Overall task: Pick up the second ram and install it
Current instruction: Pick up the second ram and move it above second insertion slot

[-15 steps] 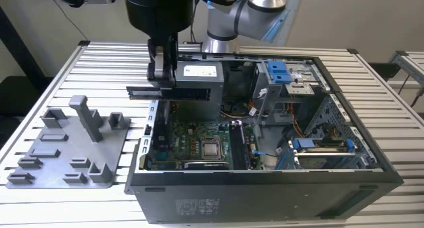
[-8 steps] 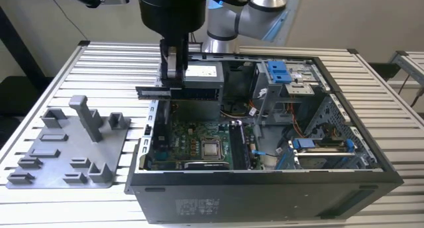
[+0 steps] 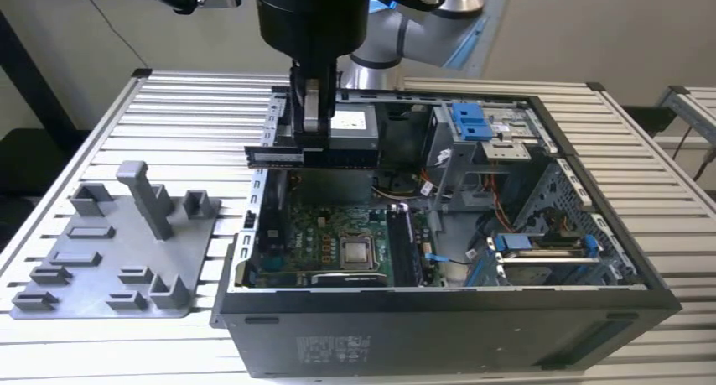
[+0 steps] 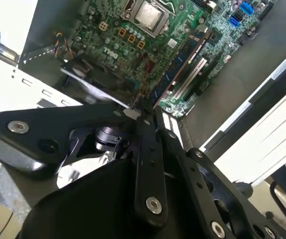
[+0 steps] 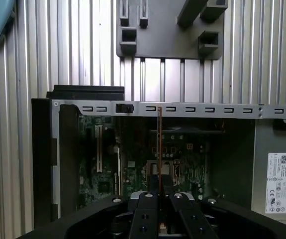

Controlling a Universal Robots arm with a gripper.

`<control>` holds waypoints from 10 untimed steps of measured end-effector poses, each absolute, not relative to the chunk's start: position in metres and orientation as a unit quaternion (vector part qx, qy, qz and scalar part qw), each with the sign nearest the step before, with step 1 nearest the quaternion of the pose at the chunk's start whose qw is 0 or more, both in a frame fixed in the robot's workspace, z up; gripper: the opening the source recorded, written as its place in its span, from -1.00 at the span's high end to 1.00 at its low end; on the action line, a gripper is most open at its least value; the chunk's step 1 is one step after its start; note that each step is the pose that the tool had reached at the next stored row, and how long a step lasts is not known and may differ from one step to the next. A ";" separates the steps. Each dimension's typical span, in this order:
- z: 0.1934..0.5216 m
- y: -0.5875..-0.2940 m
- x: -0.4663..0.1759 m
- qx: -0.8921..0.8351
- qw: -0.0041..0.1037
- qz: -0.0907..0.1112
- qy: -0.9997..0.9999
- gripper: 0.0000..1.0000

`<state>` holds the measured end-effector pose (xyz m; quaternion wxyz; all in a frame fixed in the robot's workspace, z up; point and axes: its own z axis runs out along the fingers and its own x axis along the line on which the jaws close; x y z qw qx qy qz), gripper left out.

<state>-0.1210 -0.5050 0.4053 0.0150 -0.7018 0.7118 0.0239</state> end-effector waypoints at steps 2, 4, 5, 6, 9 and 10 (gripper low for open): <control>0.405 -0.505 -0.118 -0.702 0.015 0.024 0.712 0.73; 0.405 -0.505 -0.115 -0.702 0.015 0.024 0.712 0.73; 0.405 -0.505 -0.113 -0.702 0.015 0.024 0.712 0.73; 0.405 -0.505 -0.112 -0.702 0.015 0.024 0.712 0.73; 0.405 -0.505 -0.107 -0.702 0.015 0.024 0.712 0.73; 0.405 -0.505 -0.106 -0.702 0.015 0.024 0.712 0.73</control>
